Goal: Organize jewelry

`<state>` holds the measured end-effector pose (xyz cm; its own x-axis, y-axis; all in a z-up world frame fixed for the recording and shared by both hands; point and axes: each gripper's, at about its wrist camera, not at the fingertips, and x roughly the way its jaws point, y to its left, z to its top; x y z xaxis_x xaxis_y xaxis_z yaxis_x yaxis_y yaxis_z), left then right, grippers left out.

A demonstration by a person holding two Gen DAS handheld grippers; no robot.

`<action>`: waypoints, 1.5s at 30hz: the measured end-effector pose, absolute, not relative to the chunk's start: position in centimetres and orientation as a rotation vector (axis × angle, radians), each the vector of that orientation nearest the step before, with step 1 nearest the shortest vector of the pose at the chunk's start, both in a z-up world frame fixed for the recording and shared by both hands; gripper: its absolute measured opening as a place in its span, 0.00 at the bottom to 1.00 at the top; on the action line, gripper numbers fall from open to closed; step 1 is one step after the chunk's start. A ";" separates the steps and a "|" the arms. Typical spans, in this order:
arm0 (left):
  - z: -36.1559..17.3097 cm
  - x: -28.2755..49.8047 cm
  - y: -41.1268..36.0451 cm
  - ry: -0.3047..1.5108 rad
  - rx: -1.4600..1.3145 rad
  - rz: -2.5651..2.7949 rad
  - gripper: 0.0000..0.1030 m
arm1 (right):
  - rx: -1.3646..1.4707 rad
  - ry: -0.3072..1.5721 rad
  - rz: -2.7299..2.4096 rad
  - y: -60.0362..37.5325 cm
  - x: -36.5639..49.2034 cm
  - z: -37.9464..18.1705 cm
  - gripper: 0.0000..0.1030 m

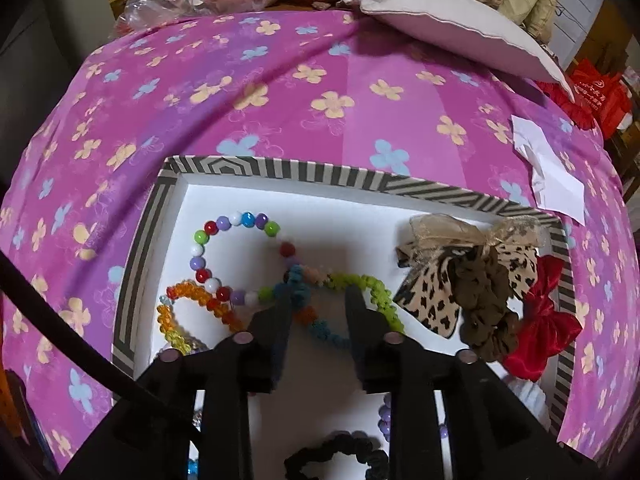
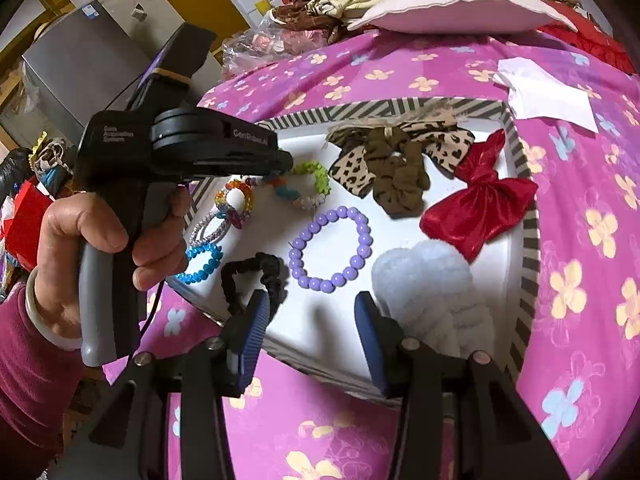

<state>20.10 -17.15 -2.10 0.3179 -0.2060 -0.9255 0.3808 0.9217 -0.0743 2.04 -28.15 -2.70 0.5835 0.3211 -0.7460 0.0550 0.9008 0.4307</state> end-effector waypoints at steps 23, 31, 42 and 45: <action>3.2 11.6 -9.8 0.964 0.161 -0.291 0.40 | 0.326 0.889 0.026 -27.8 -0.2 0.2 0.53; 4.3 7.7 -7.6 0.915 0.136 -0.275 0.40 | 0.286 0.861 -0.018 -27.4 -1.5 1.3 0.55; 4.9 4.1 -6.4 0.885 0.119 -0.253 0.40 | 0.234 0.830 -0.028 -26.0 -3.2 2.8 0.61; 5.0 3.4 -6.3 0.883 0.117 -0.249 0.40 | 0.222 0.824 -0.034 -25.8 -3.7 2.9 0.61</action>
